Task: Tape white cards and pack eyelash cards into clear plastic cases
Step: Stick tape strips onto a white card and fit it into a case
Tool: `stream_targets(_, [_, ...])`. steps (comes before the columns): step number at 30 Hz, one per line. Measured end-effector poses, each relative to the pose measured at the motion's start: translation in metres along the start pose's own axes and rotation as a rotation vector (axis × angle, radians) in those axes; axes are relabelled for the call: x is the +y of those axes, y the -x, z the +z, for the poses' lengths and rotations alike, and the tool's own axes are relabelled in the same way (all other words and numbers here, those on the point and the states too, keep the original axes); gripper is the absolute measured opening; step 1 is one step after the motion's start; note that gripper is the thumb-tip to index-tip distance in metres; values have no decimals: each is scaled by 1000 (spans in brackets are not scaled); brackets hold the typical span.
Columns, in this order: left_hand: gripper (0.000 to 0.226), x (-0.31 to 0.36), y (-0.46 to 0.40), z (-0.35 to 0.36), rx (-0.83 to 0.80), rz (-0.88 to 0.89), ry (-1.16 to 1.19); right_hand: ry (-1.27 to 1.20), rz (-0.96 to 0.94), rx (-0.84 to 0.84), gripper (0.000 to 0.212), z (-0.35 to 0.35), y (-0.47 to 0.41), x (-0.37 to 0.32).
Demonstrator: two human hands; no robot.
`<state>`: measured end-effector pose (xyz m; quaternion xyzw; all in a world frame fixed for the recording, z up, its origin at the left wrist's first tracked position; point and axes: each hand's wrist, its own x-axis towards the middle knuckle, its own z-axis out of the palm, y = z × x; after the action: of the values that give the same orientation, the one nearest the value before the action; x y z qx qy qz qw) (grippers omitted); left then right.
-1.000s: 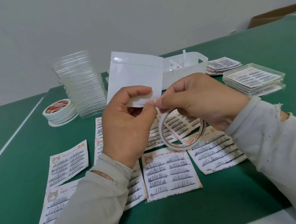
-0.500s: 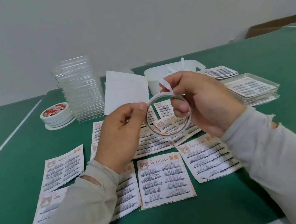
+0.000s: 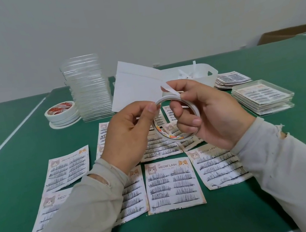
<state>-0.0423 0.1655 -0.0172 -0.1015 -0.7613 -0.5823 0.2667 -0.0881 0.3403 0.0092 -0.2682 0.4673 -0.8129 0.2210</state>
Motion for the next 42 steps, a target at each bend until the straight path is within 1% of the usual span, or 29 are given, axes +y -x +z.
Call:
stream_targets(9, [14, 0, -1, 0, -16, 27, 22, -2, 7, -26, 36, 2, 3, -1])
stream_targets(11, [13, 0, -2, 0, 11, 30, 5, 15, 3, -9, 43, 0, 3, -4])
stream_targets(12, [13, -1, -3, -1, 41, 21, -4, 74, -7, 30, 48, -3, 3, -6])
stream_targets(13, [16, -2, -4, -2, 82, -2, -3, 209, -35, 85, 51, -7, 4, -8])
stream_targets(15, [28, -2, -6, -4, 165, -73, 51, 676, -108, 180, 51, -15, 7, -12])
stream_targets(16, [35, -2, -7, -4, 194, -105, 92, 908, -116, 187, 52, -18, 8, -13])
stream_targets(17, [40, -1, -8, -3, 208, -123, 128, 1085, -96, 164, 53, -21, 9, -12])
stream_targets(18, [46, -1, -8, -2, 210, -131, 163, 1210, -64, 126, 55, -23, 9, -9])
stream_targets(20, [58, 1, -6, 0, 185, -129, 236, 1384, 0, 62, 56, -24, 8, -4])
stream_targets(22, [69, 1, -5, 2, 159, -115, 260, 1457, 66, 22, 53, -24, 7, -1])
stream_targets(24, [80, 2, -4, 3, 160, -106, 275, 1463, 113, -8, 47, -25, 7, 1])
stream_targets(25, [85, 2, -4, 3, 164, -106, 299, 1460, 120, -15, 40, -26, 7, 2])
stream_targets(26, [88, 2, -4, 3, 168, -111, 329, 1446, 104, -4, 30, -26, 7, 4])
stream_targets(28, [94, 3, -3, 3, 180, -136, 382, 1385, 2, 85, 9, -27, 4, 7])
stream_targets(29, [94, 4, -2, 4, 186, -152, 400, 1352, -60, 143, 11, -26, 3, 8])
stream_targets(30, [92, 4, -2, 4, 190, -165, 411, 1302, -104, 197, 17, -24, 1, 8])
stream_targets(33, [74, 6, -2, 5, 179, -197, 410, 1065, -177, 360, 42, -18, -3, 6])
stream_targets(35, [67, 7, -2, 5, 173, -218, 429, 888, -146, 543, 51, -12, -9, 3])
stream_targets(37, [60, 7, -4, 6, 170, -232, 459, 620, -62, 671, 49, 1, -22, -1])
stream_targets(38, [58, 6, -5, 6, 171, -238, 470, 507, -30, 689, 47, 10, -29, -1])
stream_targets(39, [55, 6, -5, 7, 173, -242, 481, 462, -11, 675, 46, 20, -35, 2])
stream_targets(41, [53, 6, -6, 7, 176, -235, 497, 552, -29, 603, 49, 33, -42, 14])
stream_targets(42, [52, 6, -5, 7, 172, -226, 501, 616, -79, 567, 46, 36, -41, 22])
